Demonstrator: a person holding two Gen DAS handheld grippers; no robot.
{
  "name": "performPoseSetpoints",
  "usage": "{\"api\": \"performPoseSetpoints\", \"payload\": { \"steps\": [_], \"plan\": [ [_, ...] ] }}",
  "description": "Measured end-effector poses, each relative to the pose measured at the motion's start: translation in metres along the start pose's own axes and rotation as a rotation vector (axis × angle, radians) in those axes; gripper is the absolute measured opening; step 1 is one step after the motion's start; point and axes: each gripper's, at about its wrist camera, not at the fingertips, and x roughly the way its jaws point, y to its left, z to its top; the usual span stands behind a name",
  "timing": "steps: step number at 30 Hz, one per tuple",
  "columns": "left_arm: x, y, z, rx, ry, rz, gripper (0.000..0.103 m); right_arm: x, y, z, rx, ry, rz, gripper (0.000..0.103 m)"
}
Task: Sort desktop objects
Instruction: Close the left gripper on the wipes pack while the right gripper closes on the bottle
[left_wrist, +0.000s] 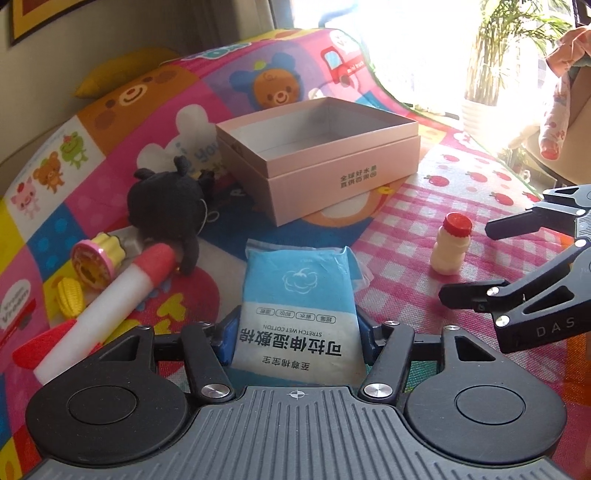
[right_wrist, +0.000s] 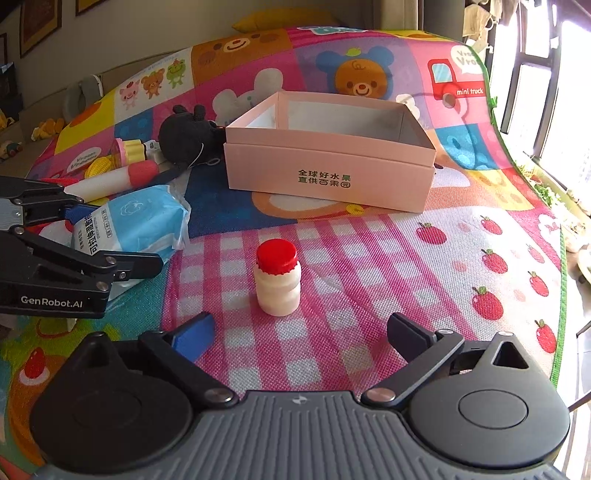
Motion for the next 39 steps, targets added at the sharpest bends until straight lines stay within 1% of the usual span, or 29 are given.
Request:
{"api": "performPoseSetpoints", "payload": {
  "steps": [1, 2, 4, 6, 7, 8, 10, 13, 16, 17, 18, 19, 21, 23, 25, 26, 28, 30, 33, 35, 38, 39],
  "plan": [
    [-0.003, 0.0, -0.002, -0.008, -0.001, 0.0, 0.064, 0.0, 0.001, 0.001, -0.01, -0.012, -0.004, 0.079],
    [-0.005, 0.0, -0.003, -0.015, -0.001, 0.002, 0.064, -0.001, 0.003, 0.003, -0.022, -0.024, -0.013, 0.075],
    [-0.01, 0.0, -0.007, -0.025, 0.0, 0.006, 0.063, 0.001, 0.005, 0.008, -0.026, -0.028, -0.015, 0.053],
    [-0.015, -0.001, -0.01, -0.036, -0.001, 0.006, 0.063, 0.005, 0.006, 0.013, -0.021, -0.017, -0.004, 0.046],
    [-0.018, -0.001, -0.012, -0.041, -0.002, 0.006, 0.063, 0.006, 0.007, 0.015, -0.022, -0.013, -0.004, 0.04],
    [-0.021, -0.002, -0.013, -0.044, -0.004, 0.006, 0.063, 0.008, 0.008, 0.017, -0.026, -0.011, -0.006, 0.037],
    [-0.028, -0.003, -0.013, -0.048, -0.013, 0.01, 0.062, 0.01, 0.009, 0.021, -0.033, 0.0, -0.003, 0.025],
    [-0.039, -0.007, -0.011, -0.046, -0.038, 0.016, 0.061, 0.004, 0.009, 0.025, -0.025, 0.009, 0.004, 0.025],
    [-0.051, -0.013, -0.007, -0.033, -0.073, 0.017, 0.056, -0.018, 0.008, 0.026, -0.031, -0.003, 0.026, 0.025],
    [-0.055, -0.015, -0.005, -0.025, -0.088, 0.014, 0.053, -0.025, 0.007, 0.026, -0.03, -0.006, 0.033, 0.025],
    [-0.059, -0.017, -0.003, -0.02, -0.101, 0.011, 0.044, -0.034, 0.006, 0.027, -0.025, -0.01, 0.043, 0.025],
    [-0.064, -0.02, 0.0, -0.01, -0.117, 0.012, 0.042, -0.043, 0.004, 0.028, -0.02, -0.013, 0.052, 0.025],
    [-0.069, -0.024, 0.005, 0.011, -0.144, 0.016, 0.042, -0.058, 0.001, 0.031, -0.012, -0.023, 0.066, 0.025],
    [-0.07, -0.026, 0.01, 0.029, -0.152, 0.015, 0.042, -0.075, -0.003, 0.035, -0.005, -0.049, 0.079, 0.025],
    [-0.069, -0.025, 0.008, 0.029, -0.143, 0.003, 0.046, -0.085, -0.005, 0.038, -0.006, -0.073, 0.063, 0.025],
    [-0.068, -0.024, 0.005, 0.026, -0.133, -0.001, 0.051, -0.087, -0.004, 0.039, -0.015, -0.085, 0.043, 0.025],
    [-0.064, -0.02, -0.002, 0.02, -0.11, -0.005, 0.075, -0.091, -0.003, 0.037, -0.036, -0.104, 0.008, 0.025],
    [-0.058, -0.015, -0.009, 0.005, -0.079, 0.004, 0.085, -0.09, -0.003, 0.032, -0.038, -0.101, 0.009, 0.025],
    [-0.047, -0.009, -0.015, -0.04, -0.028, -0.001, 0.087, -0.08, 0.0, 0.022, -0.032, -0.065, 0.012, 0.025],
    [-0.043, -0.008, -0.017, -0.058, -0.014, -0.015, 0.089, -0.072, 0.003, 0.016, -0.023, -0.035, 0.02, 0.025],
    [-0.037, -0.012, -0.019, -0.057, 0.005, -0.006, 0.088, -0.065, 0.007, 0.008, -0.027, -0.011, 0.026, 0.025],
    [-0.034, -0.013, -0.019, -0.059, 0.011, -0.003, 0.086, -0.064, 0.008, 0.005, -0.031, -0.007, 0.027, 0.025]
  ]
}}
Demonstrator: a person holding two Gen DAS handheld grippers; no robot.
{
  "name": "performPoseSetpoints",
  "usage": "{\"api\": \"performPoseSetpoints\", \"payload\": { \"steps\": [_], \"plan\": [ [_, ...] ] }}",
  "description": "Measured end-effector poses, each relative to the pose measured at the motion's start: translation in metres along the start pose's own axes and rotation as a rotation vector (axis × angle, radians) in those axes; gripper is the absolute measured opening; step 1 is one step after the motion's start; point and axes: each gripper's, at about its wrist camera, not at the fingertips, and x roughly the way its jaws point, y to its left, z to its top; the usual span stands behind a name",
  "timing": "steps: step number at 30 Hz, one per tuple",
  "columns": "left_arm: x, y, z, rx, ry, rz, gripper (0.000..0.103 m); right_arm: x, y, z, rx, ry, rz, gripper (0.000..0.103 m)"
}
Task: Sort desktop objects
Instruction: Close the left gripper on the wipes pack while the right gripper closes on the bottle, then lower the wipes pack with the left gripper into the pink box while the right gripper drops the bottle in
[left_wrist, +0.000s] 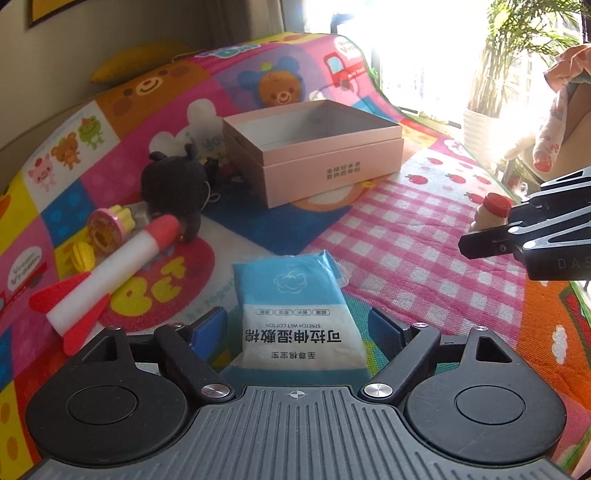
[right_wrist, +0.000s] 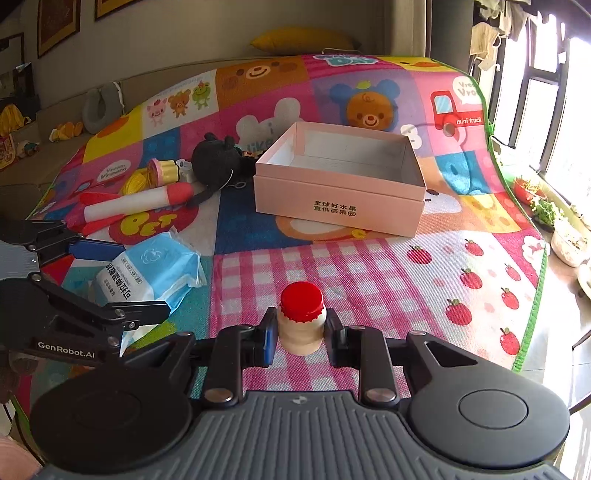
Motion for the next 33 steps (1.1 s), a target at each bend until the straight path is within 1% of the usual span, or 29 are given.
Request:
{"api": "performPoseSetpoints", "payload": {
  "steps": [2, 3, 8, 11, 13, 15, 16, 20, 21, 23, 24, 25, 26, 27, 28, 29, 31, 33],
  "plan": [
    [0.006, -0.001, -0.001, -0.011, 0.016, 0.003, 0.078, 0.002, 0.001, -0.002, -0.001, 0.008, 0.003, 0.025],
    [0.008, -0.001, -0.001, -0.016, 0.022, 0.006, 0.071, 0.003, 0.0, -0.003, 0.001, 0.013, 0.005, 0.025],
    [0.008, -0.003, -0.001, 0.004, 0.018, 0.025, 0.064, 0.005, -0.002, -0.006, 0.004, 0.03, 0.009, 0.025],
    [0.002, -0.005, 0.004, 0.006, -0.004, 0.01, 0.063, 0.008, -0.004, -0.007, 0.007, 0.048, 0.02, 0.025],
    [-0.003, -0.005, 0.018, 0.013, -0.047, -0.005, 0.063, 0.009, -0.005, -0.005, 0.002, 0.049, 0.019, 0.025],
    [-0.005, -0.005, 0.041, 0.035, -0.109, -0.003, 0.063, 0.004, -0.011, 0.008, -0.011, 0.002, -0.01, 0.025],
    [-0.004, -0.005, 0.054, 0.046, -0.14, 0.0, 0.063, 0.002, -0.017, 0.019, -0.008, -0.028, -0.021, 0.025],
    [0.01, -0.004, 0.117, 0.072, -0.298, 0.011, 0.063, -0.005, -0.041, 0.087, 0.026, -0.182, -0.057, 0.025],
    [0.019, -0.003, 0.132, 0.072, -0.336, 0.019, 0.063, -0.002, -0.048, 0.109, 0.042, -0.215, -0.062, 0.025],
    [0.041, 0.002, 0.159, 0.047, -0.387, 0.031, 0.068, 0.01, -0.059, 0.143, 0.078, -0.239, -0.062, 0.025],
    [0.054, 0.007, 0.17, 0.033, -0.387, 0.033, 0.079, 0.021, -0.067, 0.164, 0.105, -0.244, -0.054, 0.031],
    [0.064, 0.012, 0.178, 0.016, -0.37, 0.036, 0.088, 0.032, -0.075, 0.178, 0.126, -0.243, -0.048, 0.047],
    [0.07, 0.019, 0.182, -0.006, -0.347, 0.036, 0.09, 0.043, -0.081, 0.189, 0.146, -0.242, -0.054, 0.054],
    [0.072, 0.026, 0.18, -0.03, -0.331, 0.032, 0.092, 0.054, -0.089, 0.197, 0.166, -0.242, -0.076, 0.059],
    [0.07, 0.032, 0.175, -0.048, -0.328, 0.024, 0.097, 0.066, -0.095, 0.2, 0.172, -0.233, -0.104, 0.06],
    [0.066, 0.038, 0.166, -0.059, -0.328, 0.02, 0.098, 0.076, -0.1, 0.2, 0.171, -0.218, -0.121, 0.06],
    [0.06, 0.045, 0.145, -0.068, -0.303, 0.029, 0.1, 0.096, -0.108, 0.191, 0.177, -0.176, -0.139, 0.061],
    [0.055, 0.053, 0.121, -0.084, -0.262, 0.029, 0.1, 0.122, -0.115, 0.175, 0.195, -0.116, -0.149, 0.061]
  ]
}}
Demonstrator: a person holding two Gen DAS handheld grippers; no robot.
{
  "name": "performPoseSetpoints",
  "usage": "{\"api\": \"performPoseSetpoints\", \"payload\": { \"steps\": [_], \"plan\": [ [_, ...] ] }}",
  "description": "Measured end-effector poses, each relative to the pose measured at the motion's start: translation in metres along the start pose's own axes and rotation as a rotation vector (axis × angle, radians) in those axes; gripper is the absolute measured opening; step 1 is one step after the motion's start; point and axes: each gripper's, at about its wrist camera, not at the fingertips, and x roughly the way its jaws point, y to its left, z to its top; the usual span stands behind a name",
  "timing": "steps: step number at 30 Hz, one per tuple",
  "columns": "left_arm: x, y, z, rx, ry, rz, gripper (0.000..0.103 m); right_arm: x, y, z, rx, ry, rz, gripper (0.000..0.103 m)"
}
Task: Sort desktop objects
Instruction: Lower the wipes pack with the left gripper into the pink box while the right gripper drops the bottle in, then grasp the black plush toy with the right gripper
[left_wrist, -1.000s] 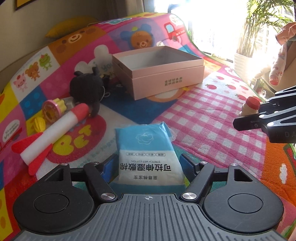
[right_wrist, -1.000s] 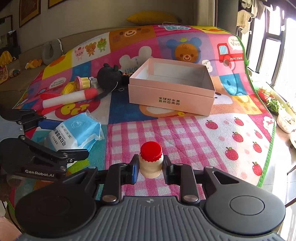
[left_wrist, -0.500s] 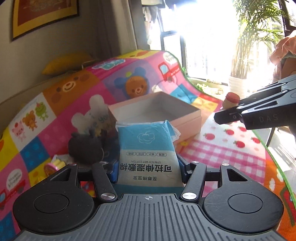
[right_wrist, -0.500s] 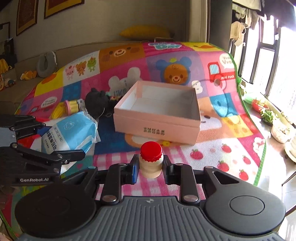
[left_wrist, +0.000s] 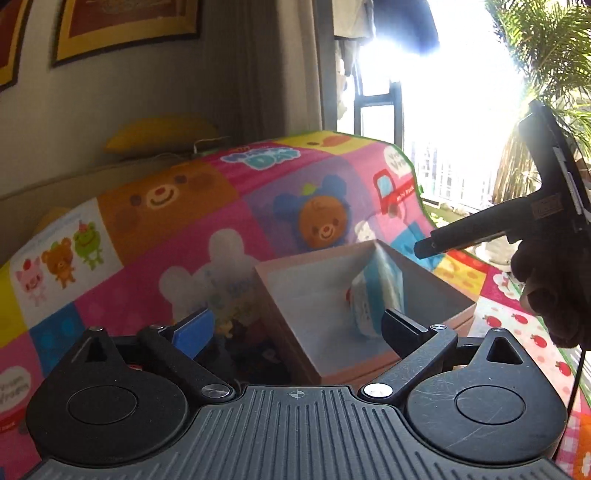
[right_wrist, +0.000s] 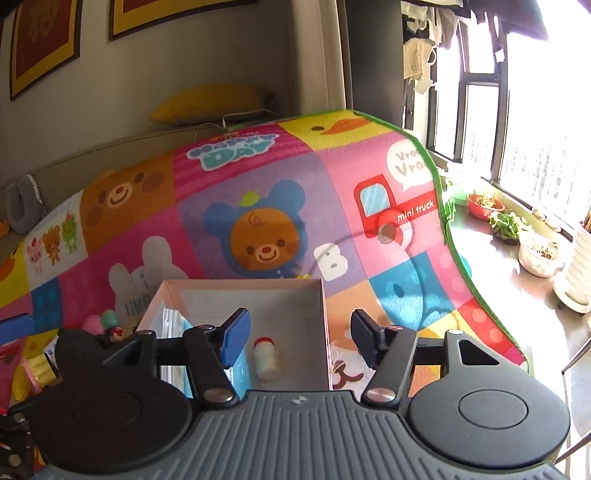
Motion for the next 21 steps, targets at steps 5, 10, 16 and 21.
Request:
{"api": "performPoseSetpoints", "payload": {
  "steps": [5, 10, 16, 21],
  "plan": [
    [-0.021, 0.022, -0.051, -0.031, 0.104, 0.048, 0.102, 0.047, -0.004, -0.035, 0.058, 0.137, -0.03, 0.06],
    [-0.036, 0.052, -0.088, -0.133, 0.195, 0.091, 0.102, 0.052, 0.02, -0.049, 0.006, 0.149, -0.032, 0.064],
    [-0.048, 0.066, -0.095, -0.172, 0.188, 0.141, 0.103, 0.048, 0.055, -0.043, -0.085, 0.109, -0.022, 0.064],
    [-0.054, 0.073, -0.097, -0.198, 0.18, 0.146, 0.103, 0.035, 0.098, -0.036, -0.276, 0.017, -0.114, 0.067]
  ]
}}
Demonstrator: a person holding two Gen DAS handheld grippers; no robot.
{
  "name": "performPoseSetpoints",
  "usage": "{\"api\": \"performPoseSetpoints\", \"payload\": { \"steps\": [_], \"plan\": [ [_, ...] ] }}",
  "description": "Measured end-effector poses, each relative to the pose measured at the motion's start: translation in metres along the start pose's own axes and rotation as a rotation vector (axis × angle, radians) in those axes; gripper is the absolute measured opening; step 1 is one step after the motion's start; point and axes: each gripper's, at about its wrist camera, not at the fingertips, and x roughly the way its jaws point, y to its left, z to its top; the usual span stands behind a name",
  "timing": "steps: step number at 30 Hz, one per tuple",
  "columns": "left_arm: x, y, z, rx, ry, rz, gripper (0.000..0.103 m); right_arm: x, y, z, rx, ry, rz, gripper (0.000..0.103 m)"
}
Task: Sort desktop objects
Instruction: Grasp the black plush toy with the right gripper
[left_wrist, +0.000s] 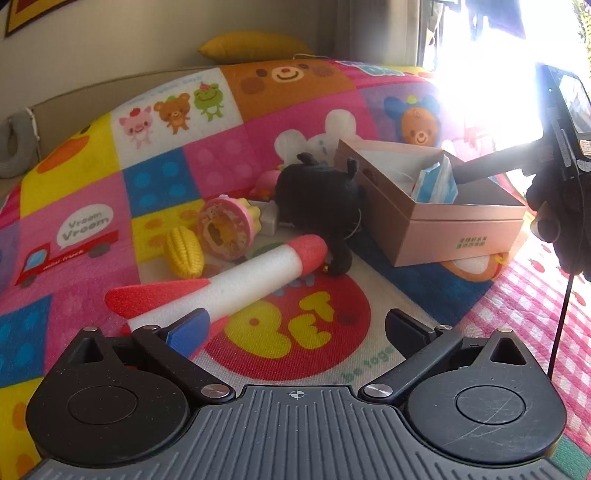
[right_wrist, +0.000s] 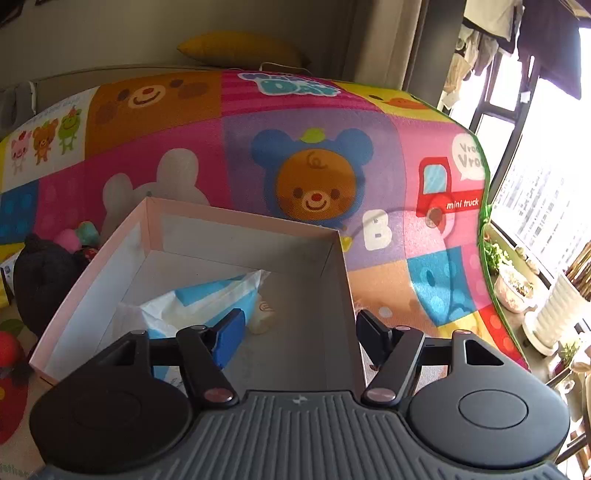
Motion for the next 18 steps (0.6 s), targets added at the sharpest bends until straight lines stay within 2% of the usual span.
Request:
{"api": "performPoseSetpoints", "payload": {
  "steps": [5, 9, 13, 18],
  "plan": [
    [-0.006, 0.006, -0.005, -0.019, 0.001, -0.005, 0.103, 0.004, 0.034, 0.021, -0.048, 0.021, 0.082, 0.067],
    [-0.012, 0.016, -0.009, -0.042, -0.001, 0.009, 0.103, 0.026, 0.046, 0.043, 0.014, 0.099, 0.161, 0.067],
    [-0.017, 0.029, -0.014, -0.064, -0.005, 0.028, 0.103, 0.032, 0.049, 0.053, 0.033, 0.114, 0.147, 0.067],
    [-0.016, 0.044, -0.015, -0.107, -0.007, 0.031, 0.103, 0.004, 0.045, 0.051, 0.021, 0.038, 0.129, 0.066]
  ]
}}
